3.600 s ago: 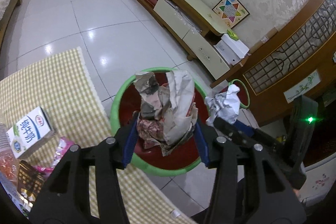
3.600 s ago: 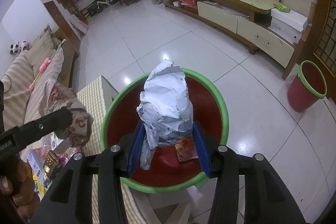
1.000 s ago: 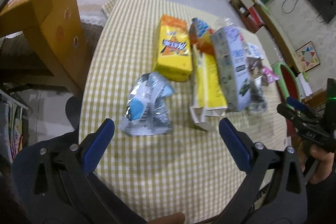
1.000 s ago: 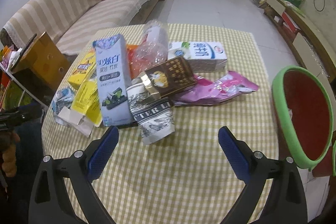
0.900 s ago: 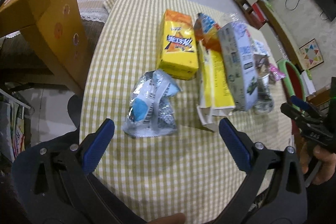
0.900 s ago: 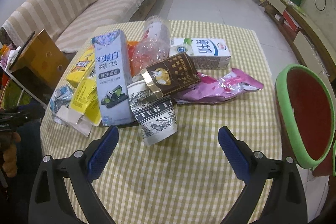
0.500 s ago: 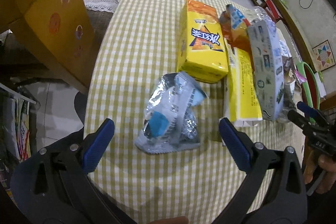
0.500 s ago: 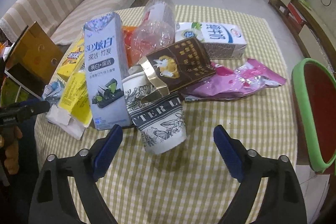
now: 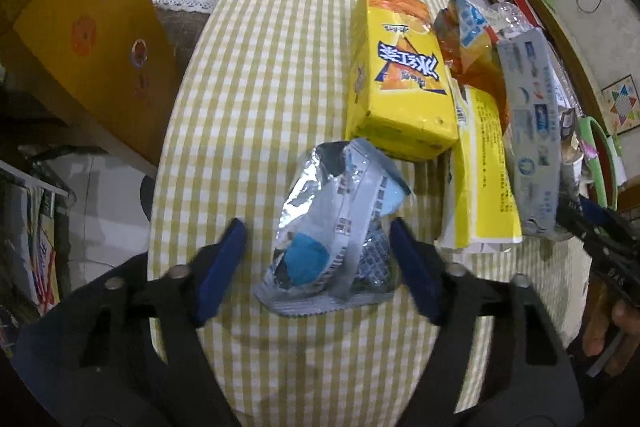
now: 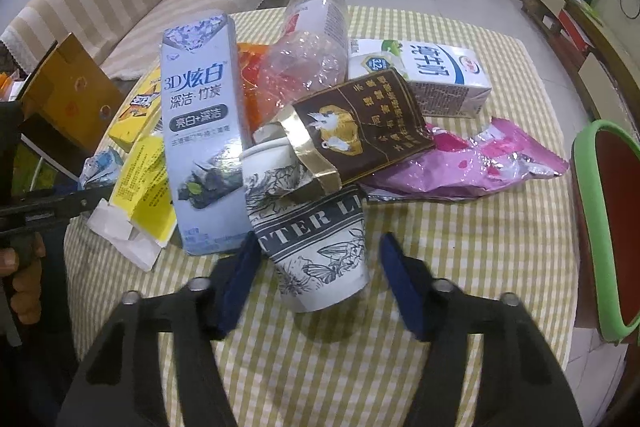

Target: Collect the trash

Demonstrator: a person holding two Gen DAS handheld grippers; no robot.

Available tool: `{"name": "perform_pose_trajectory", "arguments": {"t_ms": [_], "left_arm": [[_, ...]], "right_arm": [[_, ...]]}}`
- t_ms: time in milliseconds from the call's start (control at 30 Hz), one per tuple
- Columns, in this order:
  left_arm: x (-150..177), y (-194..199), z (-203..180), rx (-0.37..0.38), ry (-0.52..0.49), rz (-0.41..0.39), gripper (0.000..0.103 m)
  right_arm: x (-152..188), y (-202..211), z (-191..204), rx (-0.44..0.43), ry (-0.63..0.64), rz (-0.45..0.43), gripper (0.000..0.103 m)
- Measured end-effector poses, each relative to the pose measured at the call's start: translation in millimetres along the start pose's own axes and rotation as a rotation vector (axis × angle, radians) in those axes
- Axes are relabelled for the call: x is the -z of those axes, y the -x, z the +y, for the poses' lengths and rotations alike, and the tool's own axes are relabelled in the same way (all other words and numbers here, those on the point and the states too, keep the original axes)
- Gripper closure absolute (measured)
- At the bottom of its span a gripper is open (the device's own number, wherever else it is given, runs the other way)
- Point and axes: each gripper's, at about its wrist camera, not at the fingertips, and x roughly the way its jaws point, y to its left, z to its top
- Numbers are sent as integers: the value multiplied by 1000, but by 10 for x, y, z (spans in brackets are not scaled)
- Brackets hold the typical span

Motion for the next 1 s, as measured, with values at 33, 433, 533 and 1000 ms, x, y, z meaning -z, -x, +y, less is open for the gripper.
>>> {"name": "perform_pose_trajectory", "arguments": {"t_ms": [33, 433, 533, 1000], "left_arm": [[-3, 6, -13, 2, -5, -2, 53], [122, 352, -168, -19, -68, -103, 79], [183, 480, -141, -11, -55, -134, 80], [225, 913, -368, 47, -52, -218, 80]], "right_arm": [[-5, 5, 9, 5, 4, 1, 60], [130, 239, -28, -90, -46, 36, 61], [151, 334, -36, -108, -56, 34, 61], [200, 862, -23, -203, -68, -20, 61]]}}
